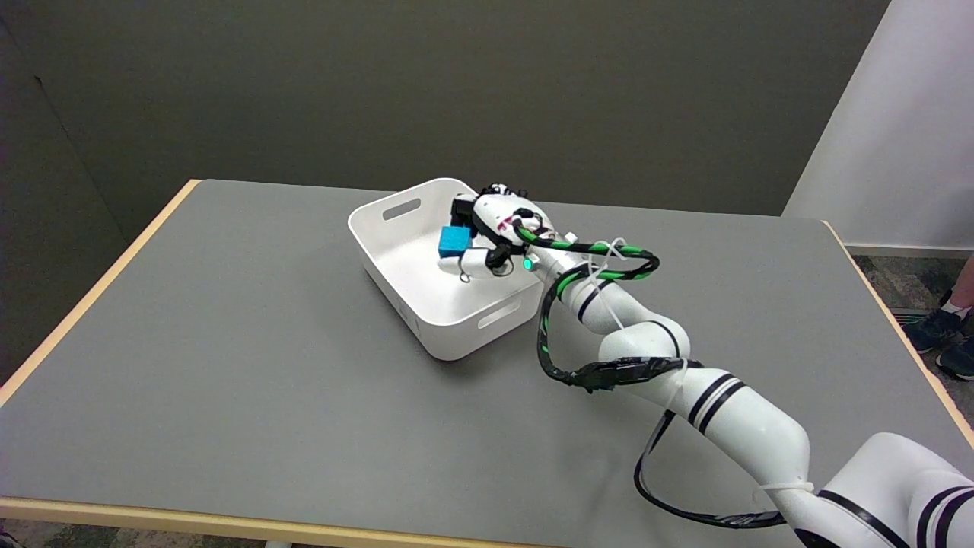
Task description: Place blue wooden cube into white box.
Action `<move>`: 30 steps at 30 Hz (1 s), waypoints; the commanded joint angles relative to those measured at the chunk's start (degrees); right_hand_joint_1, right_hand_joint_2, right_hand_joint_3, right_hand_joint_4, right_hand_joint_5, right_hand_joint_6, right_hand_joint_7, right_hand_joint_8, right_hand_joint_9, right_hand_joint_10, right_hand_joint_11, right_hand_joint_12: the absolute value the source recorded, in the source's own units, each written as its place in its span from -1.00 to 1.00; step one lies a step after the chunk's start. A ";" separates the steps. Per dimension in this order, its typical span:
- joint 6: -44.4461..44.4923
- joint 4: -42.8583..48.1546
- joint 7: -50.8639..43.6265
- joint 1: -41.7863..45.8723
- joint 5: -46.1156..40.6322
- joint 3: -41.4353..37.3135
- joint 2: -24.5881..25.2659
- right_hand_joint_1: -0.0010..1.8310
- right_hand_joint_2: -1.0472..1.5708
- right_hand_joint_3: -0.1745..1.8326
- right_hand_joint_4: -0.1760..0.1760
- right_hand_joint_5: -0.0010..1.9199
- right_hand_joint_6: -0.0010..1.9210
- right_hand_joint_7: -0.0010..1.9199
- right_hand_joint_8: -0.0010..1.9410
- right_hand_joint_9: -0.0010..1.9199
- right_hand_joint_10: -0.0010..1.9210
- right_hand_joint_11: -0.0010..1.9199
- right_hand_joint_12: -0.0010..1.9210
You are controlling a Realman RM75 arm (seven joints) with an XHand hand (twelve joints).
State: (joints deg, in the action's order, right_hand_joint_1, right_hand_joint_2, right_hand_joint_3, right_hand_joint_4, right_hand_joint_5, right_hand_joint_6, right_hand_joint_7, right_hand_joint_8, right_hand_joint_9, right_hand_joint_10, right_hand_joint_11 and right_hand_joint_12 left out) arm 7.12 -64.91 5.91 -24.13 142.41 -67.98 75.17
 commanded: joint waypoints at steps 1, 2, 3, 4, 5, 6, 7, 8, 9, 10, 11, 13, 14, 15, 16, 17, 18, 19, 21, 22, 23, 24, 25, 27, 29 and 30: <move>0.85 -0.85 -1.02 1.37 -2.79 -0.47 -4.65 -0.26 0.31 0.04 -0.41 -0.81 -0.55 -0.72 -0.45 -0.76 -0.04 -0.84 0.54; 0.92 -1.76 -1.02 1.62 -2.87 -0.38 -5.39 -0.28 0.30 0.04 -0.38 -0.85 -0.62 -0.77 -0.58 -0.84 -0.17 -0.86 0.42; 1.00 -2.40 -1.02 1.91 -2.95 -0.37 -5.81 -0.25 0.28 0.11 -0.37 -0.90 -0.75 -0.87 -0.74 -0.93 -0.37 -0.86 0.21; 1.28 -3.63 -0.89 2.49 -2.96 -0.37 -6.54 -0.25 0.26 0.14 -0.36 -0.94 -0.83 -0.94 -0.84 -0.99 -0.51 -0.88 0.10; 1.91 -4.96 -0.41 3.31 -2.96 -0.37 -7.58 -0.31 0.26 0.10 -0.34 -0.96 -0.80 -0.97 -0.82 -1.00 -0.52 -0.92 0.17; 2.56 -5.92 0.01 3.80 -2.96 -0.31 -8.37 -0.38 0.25 0.06 -0.32 -0.98 -0.78 -0.99 -0.79 -1.00 -0.54 -0.96 0.24; 3.55 -7.32 1.56 4.86 -2.96 -0.23 -9.74 -0.42 0.24 0.05 -0.29 -0.99 -0.81 -1.00 -0.85 -1.00 -0.62 -0.99 0.23; 5.35 -8.83 3.79 6.05 -2.96 -0.03 -11.42 -0.45 0.24 0.04 -0.26 -1.00 -0.86 -1.00 -0.95 -1.00 -0.72 -1.00 0.19; 6.89 -10.03 5.48 6.89 -2.96 0.16 -12.74 -0.44 0.23 0.04 -0.24 -1.00 -0.87 -1.00 -0.97 -1.00 -0.75 -1.00 0.17; 8.94 -11.15 7.48 8.13 -2.96 0.13 -14.47 -0.44 0.23 0.04 -0.23 -1.00 -0.87 -1.00 -0.98 -1.00 -0.76 -1.00 0.17; 11.26 -13.30 9.58 9.94 -2.96 -0.43 -16.48 -0.45 0.23 0.04 -0.22 -1.00 -0.88 -1.00 -0.98 -1.00 -0.78 -1.00 0.15; 13.79 -16.71 11.23 13.15 -3.23 -2.64 -18.38 -0.46 0.22 0.03 -0.23 -1.00 -0.89 -1.00 -0.98 -1.00 -0.80 -1.00 0.16; 15.27 -19.32 12.46 15.40 -3.89 -5.60 -19.62 -0.45 0.23 0.01 -0.25 -1.00 -0.87 -1.00 -0.99 -1.00 -0.80 -1.00 0.19; 15.84 -20.72 13.18 16.79 -4.48 -7.36 -20.09 -0.44 0.23 0.00 -0.26 -1.00 -0.87 -1.00 -1.00 -1.00 -0.79 -1.00 0.21; 16.65 -23.76 14.68 19.86 -6.51 -11.34 -20.75 -0.45 0.23 0.00 -0.27 -1.00 -0.86 -1.00 -0.99 -1.00 -0.79 -1.00 0.22; 17.14 -25.38 15.39 21.55 -8.01 -13.41 -20.83 -0.46 0.24 0.00 -0.27 -1.00 -0.86 -1.00 -0.98 -1.00 -0.77 -1.00 0.23; 18.03 -28.65 16.10 25.04 -11.72 -17.99 -20.55 -0.47 0.24 -0.01 -0.25 -1.00 -0.86 -1.00 -0.96 -1.00 -0.74 -1.00 0.26; 18.91 -31.88 16.49 28.95 -15.18 -22.54 -19.85 -0.48 0.25 -0.01 -0.25 -1.00 -0.86 -1.00 -0.94 -1.00 -0.71 -0.99 0.27; 20.54 -36.15 16.13 35.22 -18.66 -29.49 -17.81 -0.50 0.25 -0.01 -0.25 -1.00 -0.86 -1.00 -0.90 -1.00 -0.64 -0.97 0.29; 21.88 -38.62 15.62 40.02 -20.91 -34.50 -15.29 -0.51 0.27 0.00 -0.25 -1.00 -0.85 -1.00 -0.86 -1.00 -0.58 -0.95 0.31; 22.01 -39.00 15.53 41.68 -22.12 -36.30 -13.99 -0.53 0.28 0.00 -0.25 -1.00 -0.84 -1.00 -0.82 -1.00 -0.52 -0.94 0.32; 21.96 -39.70 15.40 44.04 -24.77 -38.40 -11.74 -0.54 0.29 0.00 -0.25 -1.00 -0.84 -1.00 -0.82 -1.00 -0.51 -0.94 0.32; 21.88 -40.05 15.29 46.71 -29.09 -41.24 -9.23 -0.55 0.30 0.00 -0.25 -1.00 -0.84 -1.00 -0.81 -1.00 -0.50 -0.94 0.33; 22.07 -39.15 15.48 49.28 -34.94 -44.48 -5.41 -0.58 0.30 0.03 -0.25 -1.00 -0.84 -1.00 -0.80 -1.00 -0.50 -0.94 0.31; 22.40 -37.32 16.68 51.43 -41.13 -46.48 -2.00 -0.60 0.31 0.03 -0.24 -1.00 -0.85 -1.00 -0.80 -1.00 -0.52 -0.96 0.31; 22.56 -35.92 17.76 52.65 -44.83 -46.93 -0.50 -0.63 0.30 0.04 -0.19 -1.00 -0.86 -1.00 -0.85 -1.00 -0.59 -0.97 0.23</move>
State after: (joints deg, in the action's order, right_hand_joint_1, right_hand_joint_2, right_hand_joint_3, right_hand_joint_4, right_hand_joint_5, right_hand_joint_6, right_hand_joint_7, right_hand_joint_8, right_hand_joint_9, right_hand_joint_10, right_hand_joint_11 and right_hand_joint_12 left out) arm 19.74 -85.56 15.62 -3.97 132.40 -82.91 61.73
